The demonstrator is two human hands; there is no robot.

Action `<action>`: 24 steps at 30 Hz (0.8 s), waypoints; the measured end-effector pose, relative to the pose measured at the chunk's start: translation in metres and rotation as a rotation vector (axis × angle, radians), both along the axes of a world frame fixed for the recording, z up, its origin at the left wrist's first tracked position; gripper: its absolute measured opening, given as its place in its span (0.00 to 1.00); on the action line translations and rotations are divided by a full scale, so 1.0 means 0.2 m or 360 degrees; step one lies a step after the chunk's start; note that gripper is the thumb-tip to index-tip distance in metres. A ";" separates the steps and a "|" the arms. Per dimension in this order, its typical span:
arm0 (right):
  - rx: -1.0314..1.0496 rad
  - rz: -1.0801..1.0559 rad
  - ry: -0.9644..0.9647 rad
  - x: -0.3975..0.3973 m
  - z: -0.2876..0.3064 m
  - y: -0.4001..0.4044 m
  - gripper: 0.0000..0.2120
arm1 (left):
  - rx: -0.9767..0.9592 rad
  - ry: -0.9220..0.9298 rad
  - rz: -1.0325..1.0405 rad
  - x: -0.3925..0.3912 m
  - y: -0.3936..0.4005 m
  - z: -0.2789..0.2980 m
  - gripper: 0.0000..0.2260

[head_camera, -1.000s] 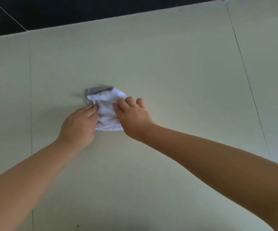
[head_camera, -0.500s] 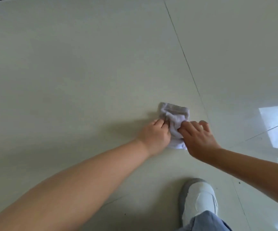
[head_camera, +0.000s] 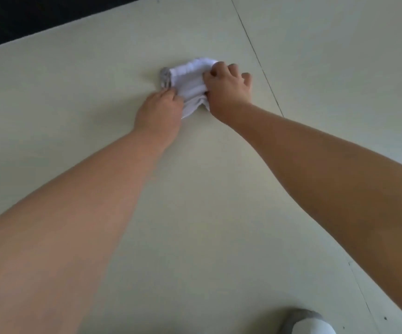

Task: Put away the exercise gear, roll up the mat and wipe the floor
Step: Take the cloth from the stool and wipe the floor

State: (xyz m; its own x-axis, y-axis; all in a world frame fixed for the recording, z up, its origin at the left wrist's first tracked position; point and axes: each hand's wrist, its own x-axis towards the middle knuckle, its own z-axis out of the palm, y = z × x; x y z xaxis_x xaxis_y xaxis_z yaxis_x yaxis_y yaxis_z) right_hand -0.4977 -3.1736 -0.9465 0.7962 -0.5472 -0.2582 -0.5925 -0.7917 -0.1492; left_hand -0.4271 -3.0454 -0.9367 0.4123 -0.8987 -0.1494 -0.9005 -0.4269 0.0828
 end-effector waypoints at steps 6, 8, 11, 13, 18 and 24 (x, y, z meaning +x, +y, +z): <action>-0.0155 0.0302 -0.0322 -0.15 -0.06 0.27 0.17 | 0.0245 0.0085 -0.0025 -0.05 0.33 -0.02 0.14; -0.0278 0.0442 -0.0397 -0.37 -0.08 0.24 0.15 | 0.0137 0.0083 -0.0147 -0.13 0.29 -0.04 0.17; -0.0309 0.0385 -0.0368 -0.58 -0.05 0.08 0.16 | 0.0223 0.0136 -0.0301 -0.28 0.11 -0.03 0.18; -0.0305 0.0304 -0.0326 -0.58 -0.04 -0.10 0.16 | 0.0217 0.0177 -0.0284 -0.33 -0.09 -0.04 0.19; -0.0186 0.0184 -0.0113 -0.20 0.05 -0.44 0.13 | 0.0076 -0.0023 0.0171 -0.22 -0.47 0.03 0.18; 0.0076 0.0187 -0.0146 0.33 -0.01 -0.19 0.18 | 0.0479 -0.0134 0.0402 0.18 -0.19 0.07 0.14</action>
State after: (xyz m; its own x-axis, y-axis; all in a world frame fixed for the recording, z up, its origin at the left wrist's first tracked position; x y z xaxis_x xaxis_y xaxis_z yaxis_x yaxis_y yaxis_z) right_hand -0.4311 -3.2118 -0.9476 0.8754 -0.4380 -0.2046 -0.4785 -0.8454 -0.2375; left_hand -0.3906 -3.0827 -0.9223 0.6367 -0.6887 -0.3468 -0.7624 -0.6296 -0.1494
